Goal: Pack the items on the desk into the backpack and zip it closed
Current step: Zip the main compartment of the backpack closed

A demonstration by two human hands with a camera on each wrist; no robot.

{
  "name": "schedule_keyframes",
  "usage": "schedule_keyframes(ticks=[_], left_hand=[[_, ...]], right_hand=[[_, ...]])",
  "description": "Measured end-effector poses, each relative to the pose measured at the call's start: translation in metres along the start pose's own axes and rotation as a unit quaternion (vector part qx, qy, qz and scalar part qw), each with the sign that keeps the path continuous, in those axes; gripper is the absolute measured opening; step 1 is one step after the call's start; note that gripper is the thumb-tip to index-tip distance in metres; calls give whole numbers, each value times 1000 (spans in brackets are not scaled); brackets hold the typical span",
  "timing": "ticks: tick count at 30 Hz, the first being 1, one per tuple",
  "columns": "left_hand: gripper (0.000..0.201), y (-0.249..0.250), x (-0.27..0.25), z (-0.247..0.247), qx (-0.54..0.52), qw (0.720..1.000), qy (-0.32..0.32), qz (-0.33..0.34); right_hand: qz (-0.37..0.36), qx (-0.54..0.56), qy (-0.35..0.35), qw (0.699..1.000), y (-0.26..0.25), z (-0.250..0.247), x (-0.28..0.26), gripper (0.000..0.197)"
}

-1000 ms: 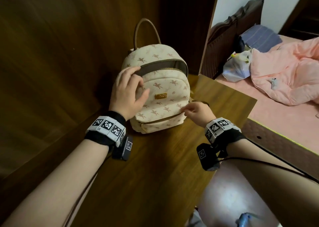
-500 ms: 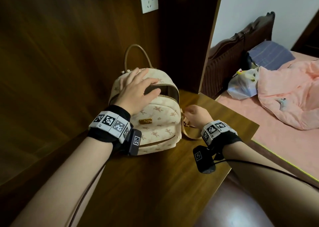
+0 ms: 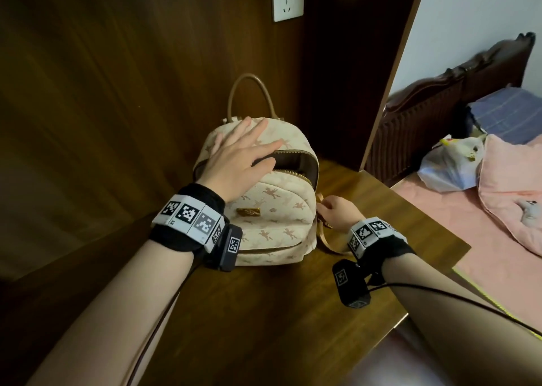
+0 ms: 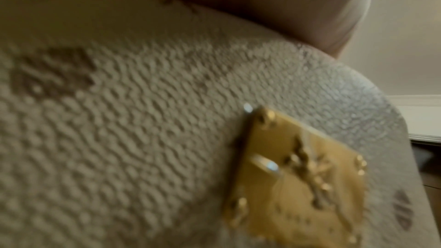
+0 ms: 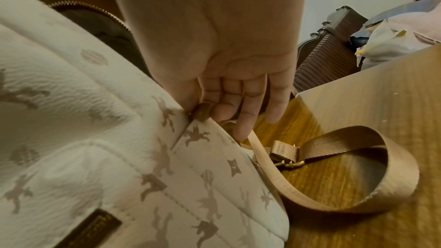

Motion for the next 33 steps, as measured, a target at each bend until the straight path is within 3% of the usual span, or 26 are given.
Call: schedule_keyframes(ticks=[4, 10, 14, 21, 26, 29, 33], left_hand=[[52, 1, -1, 1, 23, 1000, 2, -2], [50, 2, -4, 2, 38, 999, 6, -4], [49, 0, -7, -1, 40, 999, 36, -4], [54, -1, -9, -13, 23, 990, 138, -5], [60, -13, -11, -17, -19, 988, 153, 3], [59, -39, -24, -14, -77, 982, 165, -56], [60, -47, -32, -4, -121, 979, 137, -92]], right_hand=[[-29, 60, 2, 998, -4, -4, -4, 12], [-51, 65, 39, 996, -17, -28, -5, 31], [-80, 66, 52, 993, -33, -46, -10, 31], [-149, 171, 75, 971, -75, -84, -32, 28], [-214, 113, 109, 964, -107, -100, -48, 30], [-194, 64, 97, 974, -104, -96, -48, 25], [-131, 57, 10, 990, -97, -82, -40, 30]])
Point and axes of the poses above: each hand's wrist, its own x-axis towards the middle knuckle, its own z-axis out of the palm, y = z × x, the point moved 8 cm from there along x, towards the middle knuckle, and after that the axes turned 4 degrees about -y, right-handed, at the moved point
